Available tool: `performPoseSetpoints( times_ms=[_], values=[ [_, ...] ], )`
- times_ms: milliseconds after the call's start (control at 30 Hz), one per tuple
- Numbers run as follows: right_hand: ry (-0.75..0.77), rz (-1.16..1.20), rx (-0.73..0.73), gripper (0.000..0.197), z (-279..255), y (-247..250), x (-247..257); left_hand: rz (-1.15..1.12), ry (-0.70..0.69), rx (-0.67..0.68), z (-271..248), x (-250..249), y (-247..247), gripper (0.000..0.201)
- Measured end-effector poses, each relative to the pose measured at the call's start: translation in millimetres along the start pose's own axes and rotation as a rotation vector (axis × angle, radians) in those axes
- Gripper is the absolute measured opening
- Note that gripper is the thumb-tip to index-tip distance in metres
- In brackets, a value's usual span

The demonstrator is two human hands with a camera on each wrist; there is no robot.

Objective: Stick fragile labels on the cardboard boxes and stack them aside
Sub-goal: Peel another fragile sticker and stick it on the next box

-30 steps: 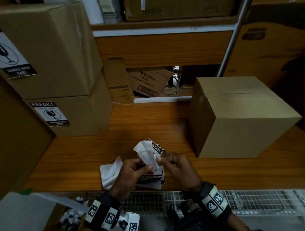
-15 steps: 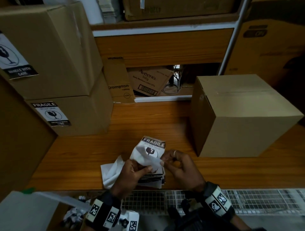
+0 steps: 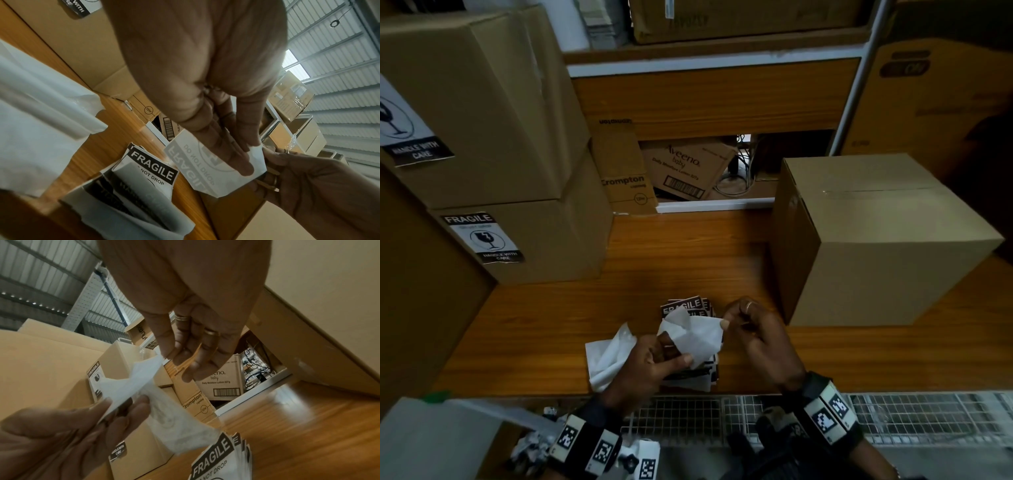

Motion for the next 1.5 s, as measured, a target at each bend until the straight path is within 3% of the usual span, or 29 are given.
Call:
performPoseSetpoints(
  times_ms=[133,267,400,600,733,867,1000,1067,1133,1233,1333,1433,1500],
  values=[
    [-0.043,0.074,-0.052,0.010,-2.5,1.7,-4.3,0.022,-0.009,-0.010,1.1,-2.2,-1.7,0.045],
    [-0.006,0.061,0.044,0.007,-6.9,4.5,-0.6,0.065,-0.089,0.016,1.4,-11.7,3.7,0.049],
    [0.049,0.053,0.083,0.007,-6.9,11.7,-3.4,0.108,-0.151,-0.114,5.4,-29.1,14.6,0.066],
    [0.242,-0.035,0.160,0.016,-13.1,9.8,3.9,0.055,-0.046,-0.157,19.2,-31.5,4.3,0.031],
    [0.281,-0.095,0.165,0.016,-13.0,13.3,-2.1,0.007,-0.076,-0.169,25.9,-23.5,4.3,0.024],
    [0.211,-0.045,0.164,0.028,-14.4,23.0,-6.5,-0.021,-0.161,-0.212,25.9,-19.3,7.6,0.016],
    [0.059,0.005,0.278,0.020,-26.9,29.0,-3.5,-0.021,-0.236,-0.311,20.7,-25.4,13.7,0.013],
    [0.056,0.008,0.226,0.016,-30.4,33.7,5.8,-0.029,-0.279,-0.322,17.1,-29.9,16.2,0.027],
    [0.142,0.001,0.062,0.017,-27.5,41.3,19.4,0.012,-0.317,-0.311,14.9,-34.3,14.4,0.041],
    [0.258,-0.053,-0.068,0.029,-17.5,32.6,36.0,0.081,-0.376,-0.287,12.9,-39.3,3.3,0.023],
    [0.174,-0.082,0.005,0.033,-5.7,9.3,38.9,0.129,-0.428,-0.226,9.5,-44.5,-9.7,0.019],
    [0.226,-0.092,0.065,0.015,-3.2,-4.1,39.7,0.159,-0.447,-0.188,9.1,-45.9,-16.3,0.017],
    [0.183,0.016,0.045,0.007,-3.4,-0.8,36.1,0.164,-0.456,-0.193,9.1,-44.9,-16.6,0.010]
  ],
)
Point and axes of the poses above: each hand's wrist, its own z-axis towards the middle knuckle, its own y-axis out of the back of the hand, x = y × z, the point moved 6 cm from there along z, towards the middle knuckle, and after that the axes turned 5 degrees about -y, right-handed, at the moved point
